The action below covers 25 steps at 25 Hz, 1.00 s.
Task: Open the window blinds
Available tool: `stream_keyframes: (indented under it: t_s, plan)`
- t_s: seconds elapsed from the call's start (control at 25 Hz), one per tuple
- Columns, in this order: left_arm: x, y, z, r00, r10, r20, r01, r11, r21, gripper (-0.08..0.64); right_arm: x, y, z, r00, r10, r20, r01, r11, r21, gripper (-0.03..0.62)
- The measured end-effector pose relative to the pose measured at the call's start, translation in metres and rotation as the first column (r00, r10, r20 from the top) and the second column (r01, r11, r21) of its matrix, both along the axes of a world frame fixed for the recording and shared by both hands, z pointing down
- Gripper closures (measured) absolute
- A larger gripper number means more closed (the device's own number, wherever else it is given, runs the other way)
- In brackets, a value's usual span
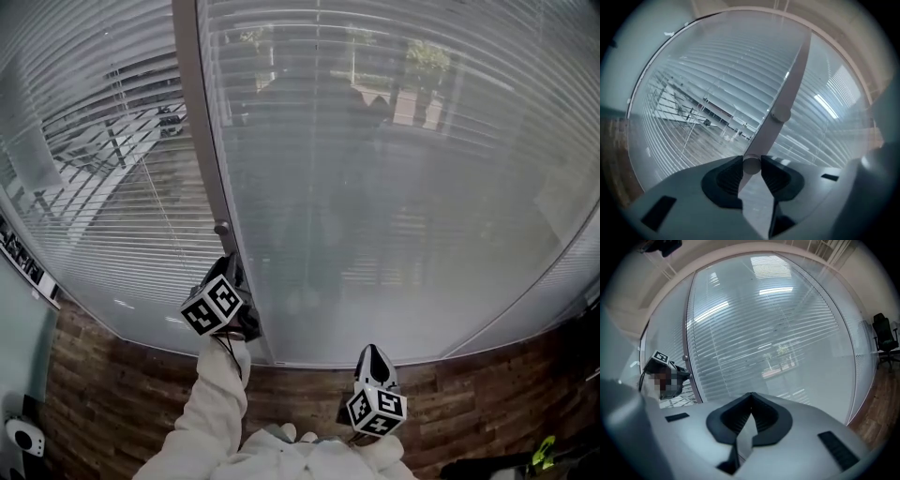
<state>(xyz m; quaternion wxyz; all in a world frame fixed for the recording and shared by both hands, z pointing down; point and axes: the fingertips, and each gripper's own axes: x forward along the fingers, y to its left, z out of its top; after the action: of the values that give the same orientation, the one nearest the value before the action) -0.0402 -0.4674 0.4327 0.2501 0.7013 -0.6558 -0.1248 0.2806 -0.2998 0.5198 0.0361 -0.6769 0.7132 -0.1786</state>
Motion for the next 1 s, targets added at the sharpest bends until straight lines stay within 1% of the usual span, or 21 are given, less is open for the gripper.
stream_keyframes:
  t_s: [0.16,0.24,0.28,0.36,0.44,0.52,0.6,0.68,0.72,0.76,0.8,0.84,0.88,0.92,0.96,1.0]
  plan:
    - [-0.002,0.001,0.0,0.997,-0.016,-0.079,0.016,1.0,0.009,0.437,-0.002,0.001,0.0,1.0,-0.001,0.008,0.001,1.0,-0.002,0.578]
    - [-0.003,0.001,0.0,0.986,-0.021,-0.163,0.024,1.0,0.016,0.437,-0.002,0.002,0.0,1.0,0.003,0.013,-0.003,1.0,-0.004,0.578]
    - [-0.003,0.002,0.0,0.975,-0.023,-0.221,0.029,0.999,0.021,0.437,-0.001,0.003,0.001,1.0,0.007,0.014,-0.006,1.0,-0.004,0.578]
    - [-0.005,0.001,0.001,0.941,-0.032,-0.337,0.045,0.998,0.033,0.437,0.0,0.003,0.001,1.0,0.012,0.017,-0.012,1.0,-0.004,0.578]
    - [-0.006,0.001,0.002,0.898,-0.048,-0.438,0.077,0.996,0.049,0.437,0.0,0.003,0.002,1.0,0.015,0.021,-0.015,1.0,-0.004,0.579]
    - [-0.007,0.002,0.002,0.848,-0.068,-0.526,0.118,0.991,0.062,0.437,0.0,0.003,0.001,1.0,0.019,0.025,-0.019,1.0,-0.003,0.578]
    - [-0.009,0.002,0.003,0.789,-0.079,-0.61,0.15,0.987,0.066,0.437,0.0,0.003,0.001,0.999,0.022,0.027,-0.022,1.0,-0.003,0.578]
    - [-0.01,0.002,0.003,0.734,-0.079,-0.675,0.165,0.984,0.065,0.437,0.001,0.003,0.001,0.999,0.028,0.03,-0.028,1.0,-0.003,0.578]
    - [-0.01,0.001,0.004,0.718,-0.076,-0.692,0.168,0.984,0.066,0.437,0.002,0.003,0.001,0.999,0.031,0.031,-0.031,1.0,-0.003,0.578]
    - [-0.01,0.001,0.004,0.715,-0.072,-0.695,0.165,0.984,0.068,0.437,0.003,0.002,0.002,0.999,0.033,0.032,-0.033,0.999,-0.002,0.578]
    - [-0.01,0.0,0.003,0.734,-0.063,-0.677,0.154,0.985,0.075,0.437,0.004,0.001,0.002,0.999,0.034,0.033,-0.034,0.999,-0.002,0.578]
    - [-0.009,-0.001,0.003,0.778,-0.05,-0.626,0.132,0.988,0.085,0.437,0.004,0.001,0.002,0.999,0.033,0.035,-0.033,0.999,-0.002,0.578]
    - [-0.008,-0.001,0.002,0.846,-0.032,-0.532,0.098,0.991,0.095,0.437,0.003,0.0,0.003,0.999,0.031,0.037,-0.031,1.0,-0.004,0.579]
    - [-0.006,0.0,0.001,0.921,-0.015,-0.389,0.057,0.994,0.098,0.437,0.002,0.0,0.004,0.999,0.028,0.038,-0.028,1.0,-0.006,0.578]
    - [-0.003,0.002,-0.001,0.98,0.0,-0.2,0.019,0.996,0.092,0.437,0.002,-0.001,0.004,0.999,0.024,0.039,-0.024,1.0,-0.007,0.578]
    - [0.0,0.005,-0.005,1.0,0.011,0.017,-0.012,0.996,0.085,0.436,0.001,-0.002,0.005,0.999,0.02,0.04,-0.019,1.0,-0.009,0.578]
